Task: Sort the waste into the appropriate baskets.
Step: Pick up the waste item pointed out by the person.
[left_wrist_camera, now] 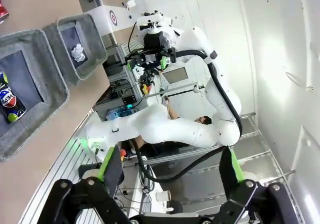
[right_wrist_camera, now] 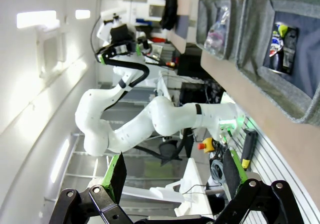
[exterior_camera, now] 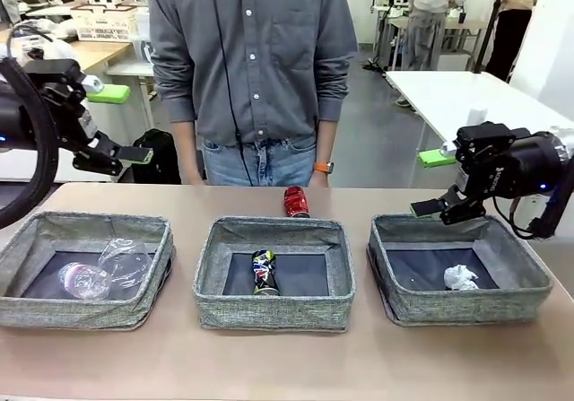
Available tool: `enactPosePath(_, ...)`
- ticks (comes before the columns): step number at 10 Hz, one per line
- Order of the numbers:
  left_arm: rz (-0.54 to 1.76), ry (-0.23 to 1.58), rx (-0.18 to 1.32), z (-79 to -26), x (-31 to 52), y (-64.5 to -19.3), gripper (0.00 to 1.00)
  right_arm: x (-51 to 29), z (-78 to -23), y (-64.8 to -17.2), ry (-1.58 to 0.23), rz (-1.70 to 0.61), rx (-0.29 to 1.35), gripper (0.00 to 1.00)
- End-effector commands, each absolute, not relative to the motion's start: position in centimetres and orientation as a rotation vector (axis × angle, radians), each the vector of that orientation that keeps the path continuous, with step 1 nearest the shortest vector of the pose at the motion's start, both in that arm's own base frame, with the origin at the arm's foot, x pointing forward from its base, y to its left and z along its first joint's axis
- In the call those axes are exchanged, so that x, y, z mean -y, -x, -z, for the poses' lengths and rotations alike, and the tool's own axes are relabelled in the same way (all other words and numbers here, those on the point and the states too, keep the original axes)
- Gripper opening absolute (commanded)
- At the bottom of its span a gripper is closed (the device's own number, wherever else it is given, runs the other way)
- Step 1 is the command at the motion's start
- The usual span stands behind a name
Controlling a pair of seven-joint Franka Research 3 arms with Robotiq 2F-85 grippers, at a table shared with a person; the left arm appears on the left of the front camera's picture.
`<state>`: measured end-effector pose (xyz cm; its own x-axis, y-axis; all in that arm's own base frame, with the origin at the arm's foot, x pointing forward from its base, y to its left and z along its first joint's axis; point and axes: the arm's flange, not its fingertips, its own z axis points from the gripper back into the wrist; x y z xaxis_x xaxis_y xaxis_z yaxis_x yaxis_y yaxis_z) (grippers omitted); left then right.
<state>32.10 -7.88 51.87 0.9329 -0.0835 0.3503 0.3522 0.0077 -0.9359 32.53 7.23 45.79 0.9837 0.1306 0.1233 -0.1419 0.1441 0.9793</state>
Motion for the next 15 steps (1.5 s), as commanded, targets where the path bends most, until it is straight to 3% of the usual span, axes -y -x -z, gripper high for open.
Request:
enactPosePath(1,0.353,1.548,0.224,-51.37,8.20,-31.77,1.00,-7.23,-45.90,-32.54,-1.428,-0.209,0.024,1.00)
enactPosePath(15,0.353,1.548,0.224,-51.37,8.20,-31.77,1.00,-7.23,-45.90,-32.54,-1.428,-0.209,0.024,1.00)
